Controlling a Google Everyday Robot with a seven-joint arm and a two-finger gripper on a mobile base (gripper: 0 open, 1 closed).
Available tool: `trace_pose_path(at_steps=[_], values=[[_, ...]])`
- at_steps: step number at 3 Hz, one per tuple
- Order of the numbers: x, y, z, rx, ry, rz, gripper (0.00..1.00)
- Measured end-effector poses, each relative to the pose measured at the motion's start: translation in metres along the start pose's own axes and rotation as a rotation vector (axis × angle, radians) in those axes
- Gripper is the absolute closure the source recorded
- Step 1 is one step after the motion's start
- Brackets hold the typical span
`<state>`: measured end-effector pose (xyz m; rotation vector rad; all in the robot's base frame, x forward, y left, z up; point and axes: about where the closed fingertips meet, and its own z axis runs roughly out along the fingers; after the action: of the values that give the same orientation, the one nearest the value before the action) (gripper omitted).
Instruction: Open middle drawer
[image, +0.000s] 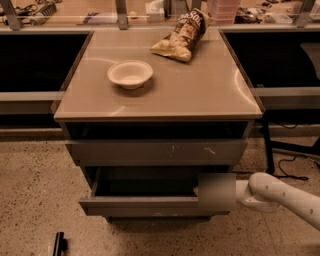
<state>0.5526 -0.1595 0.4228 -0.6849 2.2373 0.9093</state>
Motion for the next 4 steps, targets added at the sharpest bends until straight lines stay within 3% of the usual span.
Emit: trace_pose_path(at_steps=[1,2,3,4], values=[[-0.002,0.001,-0.002,0.000,0.000,0.000,1.00],[0.016,0.030,0.002,-0.080,0.035,0.018,1.00],[0.015,0.030,0.002,-0.080,0.035,0.018,1.00],[0.026,0.050,-0.006,-0.100,0.030,0.026,1.00]])
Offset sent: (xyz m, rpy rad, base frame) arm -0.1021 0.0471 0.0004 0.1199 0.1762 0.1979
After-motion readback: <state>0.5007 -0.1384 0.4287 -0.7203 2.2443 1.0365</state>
